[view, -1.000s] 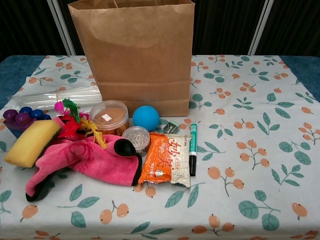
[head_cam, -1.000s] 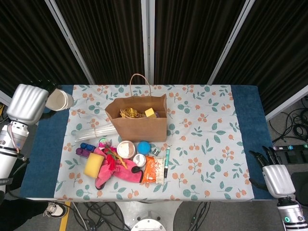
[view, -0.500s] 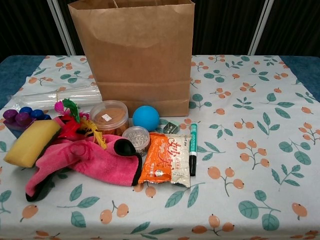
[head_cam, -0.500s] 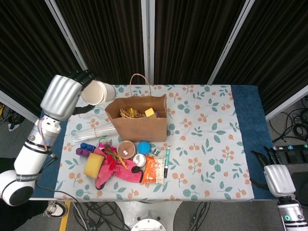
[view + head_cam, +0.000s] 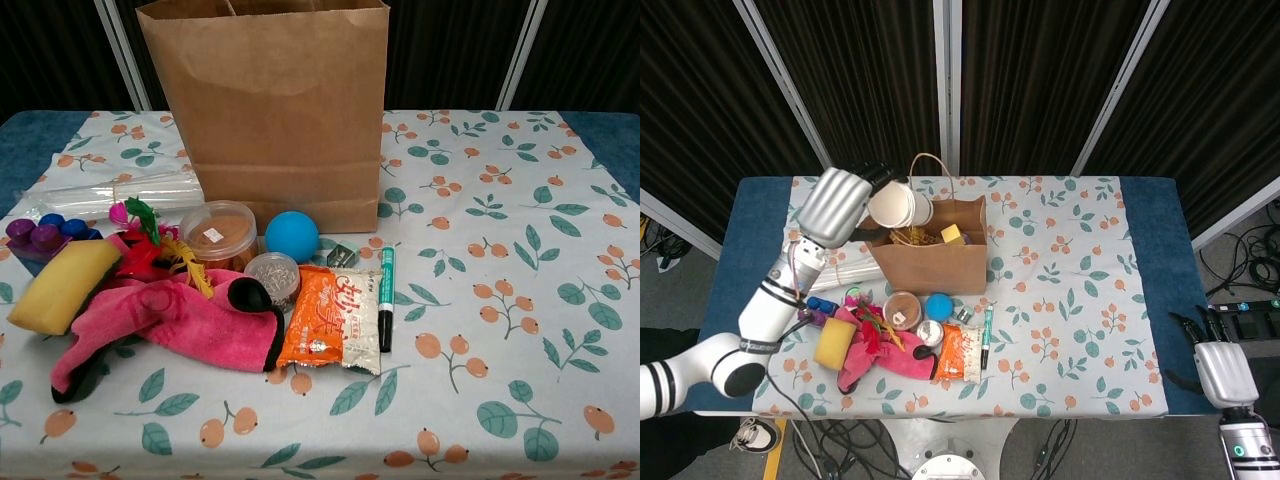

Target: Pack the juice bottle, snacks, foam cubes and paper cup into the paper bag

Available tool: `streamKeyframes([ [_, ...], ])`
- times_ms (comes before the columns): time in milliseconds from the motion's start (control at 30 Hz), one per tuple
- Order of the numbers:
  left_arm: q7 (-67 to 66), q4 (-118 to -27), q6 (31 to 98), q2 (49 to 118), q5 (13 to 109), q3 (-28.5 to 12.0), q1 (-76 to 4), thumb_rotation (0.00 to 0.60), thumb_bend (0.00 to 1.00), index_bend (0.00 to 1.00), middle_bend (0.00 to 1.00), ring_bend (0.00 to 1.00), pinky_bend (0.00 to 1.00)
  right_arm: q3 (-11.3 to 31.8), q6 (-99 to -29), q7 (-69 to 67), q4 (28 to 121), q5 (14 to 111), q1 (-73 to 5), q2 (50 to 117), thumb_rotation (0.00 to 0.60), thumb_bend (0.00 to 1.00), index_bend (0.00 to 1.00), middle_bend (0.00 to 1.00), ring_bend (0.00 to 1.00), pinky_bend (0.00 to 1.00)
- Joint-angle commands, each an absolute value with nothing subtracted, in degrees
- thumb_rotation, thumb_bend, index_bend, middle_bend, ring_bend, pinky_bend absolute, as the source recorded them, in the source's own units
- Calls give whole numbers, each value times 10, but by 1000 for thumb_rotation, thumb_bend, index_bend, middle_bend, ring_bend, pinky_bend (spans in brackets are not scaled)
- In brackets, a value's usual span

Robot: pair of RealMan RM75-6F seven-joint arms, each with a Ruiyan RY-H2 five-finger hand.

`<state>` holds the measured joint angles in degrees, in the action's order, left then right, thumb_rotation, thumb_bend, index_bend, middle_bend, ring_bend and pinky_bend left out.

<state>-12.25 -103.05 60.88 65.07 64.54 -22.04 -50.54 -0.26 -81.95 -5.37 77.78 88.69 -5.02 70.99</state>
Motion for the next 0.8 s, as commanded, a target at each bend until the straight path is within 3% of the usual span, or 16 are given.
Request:
streamKeyframes([
  [33, -114, -1021, 600, 657, 653, -215, -511, 600, 282, 399, 415, 382, 469, 0, -816, -56, 777, 882, -51, 710, 600, 42, 160, 247, 41, 14],
  [333, -77, -990, 595, 663, 674, -210, -511, 600, 196, 177, 231, 221, 324, 3, -811, -62, 781, 882, -56, 707, 600, 41, 160, 247, 41, 8],
  [567, -82, -984, 615, 651, 684, -214, -505, 600, 190, 162, 213, 199, 299, 5, -813, -64, 784, 880, -55, 704, 600, 41, 160, 247, 42, 7],
  [800, -155, -960, 707, 582, 693, -214, -444, 600, 190, 193, 213, 198, 259, 12, -831, -67, 801, 885, -53, 693, 600, 41, 161, 248, 42, 5],
])
